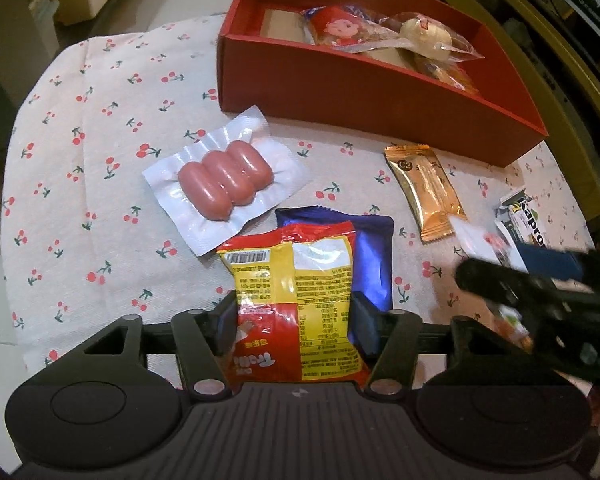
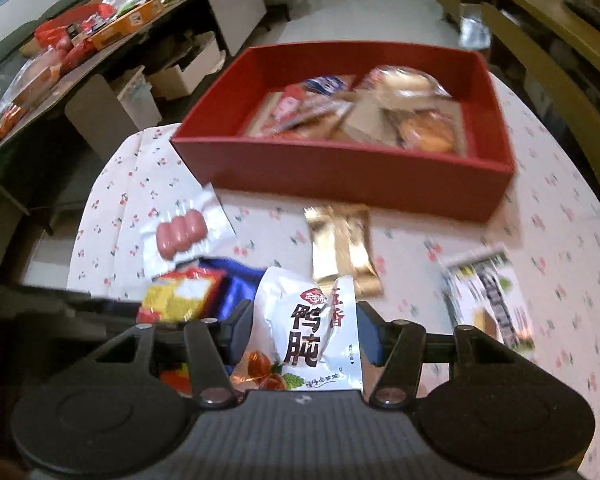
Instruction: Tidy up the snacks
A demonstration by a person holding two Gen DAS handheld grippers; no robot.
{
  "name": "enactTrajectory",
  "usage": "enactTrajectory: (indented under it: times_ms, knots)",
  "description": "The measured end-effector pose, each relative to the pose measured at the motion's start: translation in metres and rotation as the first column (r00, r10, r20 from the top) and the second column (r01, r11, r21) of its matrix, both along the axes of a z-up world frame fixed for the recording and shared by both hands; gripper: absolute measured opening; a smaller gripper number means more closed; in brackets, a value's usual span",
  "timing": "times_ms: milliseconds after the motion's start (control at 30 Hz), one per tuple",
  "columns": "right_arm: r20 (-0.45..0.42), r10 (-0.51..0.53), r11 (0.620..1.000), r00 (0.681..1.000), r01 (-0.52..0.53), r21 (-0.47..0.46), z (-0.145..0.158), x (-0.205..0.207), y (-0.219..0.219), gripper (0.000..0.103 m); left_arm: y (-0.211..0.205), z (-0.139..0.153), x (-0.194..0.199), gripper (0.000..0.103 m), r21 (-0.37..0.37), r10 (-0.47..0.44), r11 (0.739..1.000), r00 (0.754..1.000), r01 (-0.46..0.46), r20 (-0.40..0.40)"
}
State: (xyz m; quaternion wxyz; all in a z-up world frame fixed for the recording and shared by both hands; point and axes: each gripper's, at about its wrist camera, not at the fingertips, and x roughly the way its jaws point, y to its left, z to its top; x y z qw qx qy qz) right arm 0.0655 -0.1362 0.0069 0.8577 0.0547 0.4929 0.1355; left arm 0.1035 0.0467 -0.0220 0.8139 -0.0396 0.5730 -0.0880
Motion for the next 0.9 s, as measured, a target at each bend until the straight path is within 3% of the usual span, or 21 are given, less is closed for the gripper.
enactTrajectory:
  times_ms: [167,233,367,900]
  knots:
    - [0.004,-0.018,1.000,1.000,0.018,0.025,0.002,-0.011,-0.013,0.068,-0.009,-0.002,-0.002,0.077,0.032,0.002,0.999,1.000,-0.003,0.027]
    - [0.007,-0.012,0.999,1.000,0.012,0.031,0.002,-0.010,-0.014,0.068,-0.010,-0.002,-0.003,0.075,0.034,0.012,0.999,0.999,-0.013,0.030]
    - [0.020,0.000,0.999,1.000,-0.001,0.037,0.005,-0.009,-0.016,0.068,-0.012,0.002,-0.008,0.060,0.028,0.023,0.999,0.999,-0.025,0.047]
    - [0.037,-0.004,1.000,0.999,0.004,0.014,0.005,-0.006,-0.021,0.068,-0.023,0.029,-0.009,0.060,-0.063,0.012,0.998,0.995,-0.005,0.100]
